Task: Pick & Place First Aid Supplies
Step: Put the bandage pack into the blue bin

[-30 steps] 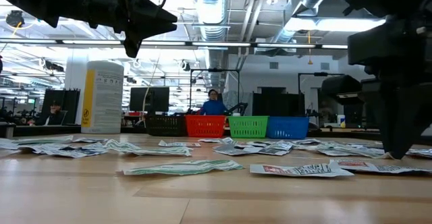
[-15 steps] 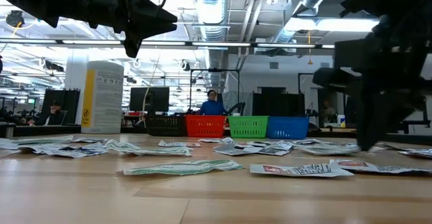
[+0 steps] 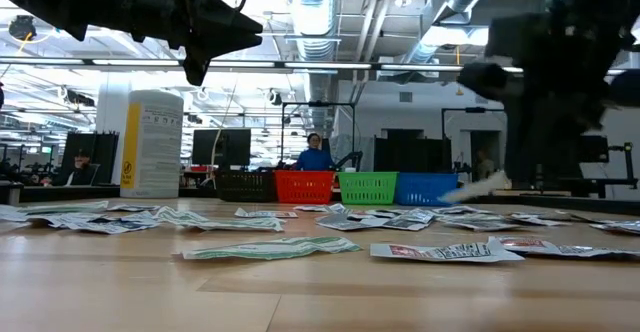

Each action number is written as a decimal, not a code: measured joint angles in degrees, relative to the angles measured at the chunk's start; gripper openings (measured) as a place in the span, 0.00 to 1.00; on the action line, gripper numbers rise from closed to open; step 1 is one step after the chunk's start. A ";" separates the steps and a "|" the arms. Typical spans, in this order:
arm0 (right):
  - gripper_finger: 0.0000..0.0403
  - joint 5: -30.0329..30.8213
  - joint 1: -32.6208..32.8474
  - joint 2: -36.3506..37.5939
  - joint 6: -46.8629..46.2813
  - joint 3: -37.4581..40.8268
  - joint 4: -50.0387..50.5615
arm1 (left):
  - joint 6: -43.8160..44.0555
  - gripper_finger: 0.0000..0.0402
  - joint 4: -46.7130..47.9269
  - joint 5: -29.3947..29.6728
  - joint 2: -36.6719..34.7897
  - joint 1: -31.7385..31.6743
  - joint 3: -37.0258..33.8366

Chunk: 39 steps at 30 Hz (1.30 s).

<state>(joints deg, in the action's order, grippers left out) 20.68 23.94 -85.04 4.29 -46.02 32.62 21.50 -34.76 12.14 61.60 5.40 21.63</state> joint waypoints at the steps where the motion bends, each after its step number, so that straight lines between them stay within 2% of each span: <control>1: 0.00 0.50 -0.50 0.85 0.19 0.00 0.00 | 0.00 0.19 0.00 -0.02 0.00 0.01 0.00; 14: 0.00 7.98 -13.97 9.29 1.23 -0.02 -0.30 | 0.00 0.19 0.01 0.02 0.00 -0.01 0.00; 23: 0.00 10.67 -26.07 11.28 11.81 -0.04 -7.17 | -0.21 0.19 0.00 0.43 0.00 -1.35 0.00; 27: 0.00 10.47 -32.33 10.92 18.41 -0.08 -11.72 | -0.20 0.19 -0.02 3.76 0.00 -2.37 0.00; 31: 0.00 8.31 -39.51 10.69 24.02 -0.11 -14.82 | -0.20 0.19 -0.04 7.27 0.00 -2.63 0.00; 35: 0.00 4.40 -46.64 10.69 24.72 -0.11 -16.57 | -0.22 0.19 -0.13 11.52 0.00 -2.76 0.00; 39: 0.00 -2.86 -53.32 10.71 24.80 -0.11 -16.50 | -0.16 0.19 -0.17 13.13 0.00 -4.56 0.00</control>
<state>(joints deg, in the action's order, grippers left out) 17.81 -29.38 -74.32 29.09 -46.13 16.11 21.34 -34.94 25.27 61.60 0.84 21.63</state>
